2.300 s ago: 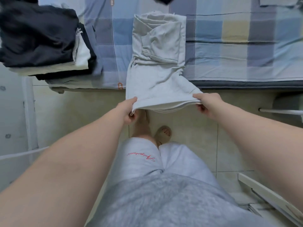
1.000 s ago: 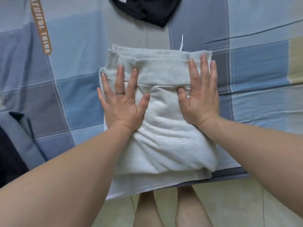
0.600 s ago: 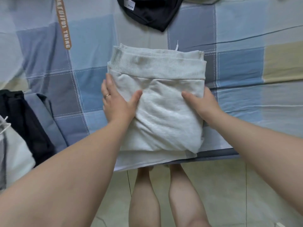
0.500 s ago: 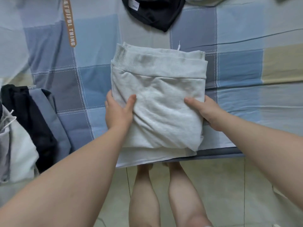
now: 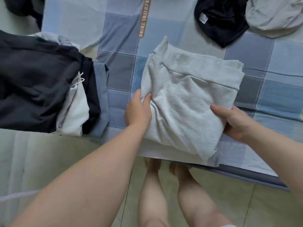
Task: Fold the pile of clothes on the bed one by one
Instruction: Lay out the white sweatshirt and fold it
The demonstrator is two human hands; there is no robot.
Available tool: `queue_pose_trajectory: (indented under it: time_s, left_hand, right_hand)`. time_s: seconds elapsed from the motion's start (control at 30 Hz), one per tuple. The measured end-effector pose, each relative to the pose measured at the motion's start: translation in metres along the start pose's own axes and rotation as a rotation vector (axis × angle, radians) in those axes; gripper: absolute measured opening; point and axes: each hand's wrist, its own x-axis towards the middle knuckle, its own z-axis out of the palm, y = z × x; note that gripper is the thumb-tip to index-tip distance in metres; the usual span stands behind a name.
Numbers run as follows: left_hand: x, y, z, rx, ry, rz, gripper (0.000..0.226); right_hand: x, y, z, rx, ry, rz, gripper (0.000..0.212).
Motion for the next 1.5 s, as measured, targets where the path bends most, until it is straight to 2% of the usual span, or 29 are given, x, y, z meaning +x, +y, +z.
queue_pose_trajectory:
  time_s: [0.13,0.17,0.27,0.3,0.37,0.43,0.5,0.57,0.63,0.73,0.83,0.97,1.03,1.1,1.23,1.3,1.4,1.5]
  left_hand:
    - [0.014,-0.024,-0.042,0.079,0.153,-0.061,0.025]
    - [0.019,-0.030,-0.048,0.125,0.132,-0.107,0.032]
    - [0.017,-0.040,-0.049,0.257,-0.038,-0.201,0.079]
    - [0.009,-0.044,-0.043,0.283,-0.055,-0.174,0.083]
    - [-0.014,-0.053,-0.028,0.264,-0.025,-0.098,0.075]
    - [-0.037,-0.062,-0.015,0.123,0.132,-0.168,0.061]
    - [-0.051,-0.067,-0.007,-0.142,0.297,-0.482,0.060]
    - [-0.050,-0.068,-0.004,-0.559,0.335,-0.840,0.073]
    - [-0.041,-0.069,-0.002,-0.872,0.283,-0.986,0.075]
    - [-0.023,-0.073,0.001,-0.997,0.251,-0.986,0.057]
    - [-0.017,-0.080,-0.001,-1.076,0.257,-0.998,0.053]
    - [-0.024,-0.097,0.000,-1.160,0.349,-0.962,0.038]
    - [-0.035,-0.103,0.001,-1.165,0.394,-0.986,0.022]
    - [-0.041,-0.108,0.002,-1.147,0.443,-1.013,0.021]
    - [-0.039,-0.119,0.002,-0.977,0.423,-0.995,0.031]
    - [-0.042,-0.126,0.001,-0.850,0.471,-0.935,0.031]
    - [-0.058,-0.122,-0.006,-0.603,0.556,-0.759,0.034]
    - [-0.070,-0.105,-0.012,-0.446,0.505,-0.515,0.029]
  right_hand:
    - [0.020,-0.018,0.071,-0.063,-0.099,-0.019,0.053]
    - [0.029,-0.019,0.089,-0.086,-0.103,-0.017,0.052]
    - [0.053,-0.016,0.128,-0.205,-0.024,-0.009,0.035]
    - [0.060,-0.013,0.133,-0.253,0.004,0.001,0.027]
    - [0.066,-0.009,0.134,-0.330,0.030,0.035,0.017]
    - [0.066,-0.012,0.128,-0.359,0.031,0.055,0.025]
    - [0.065,-0.017,0.124,-0.334,0.029,0.052,0.042]
    - [0.066,-0.021,0.124,-0.299,0.024,0.042,0.049]
    - [0.070,-0.023,0.125,-0.285,0.018,0.045,0.049]
    - [0.076,-0.025,0.125,-0.300,-0.005,0.055,0.052]
    - [0.079,-0.027,0.126,-0.303,-0.018,0.049,0.047]
    - [0.079,-0.029,0.129,-0.296,-0.054,0.007,0.032]
    - [0.077,-0.025,0.131,-0.315,-0.105,0.003,0.034]
    - [0.078,-0.019,0.135,-0.351,-0.138,0.010,0.035]
    - [0.086,-0.016,0.144,-0.439,-0.086,0.042,0.042]
    - [0.086,-0.016,0.145,-0.485,-0.056,0.053,0.042]
    - [0.079,-0.019,0.143,-0.572,-0.009,0.041,0.042]
    - [0.072,-0.023,0.142,-0.638,0.021,0.028,0.046]
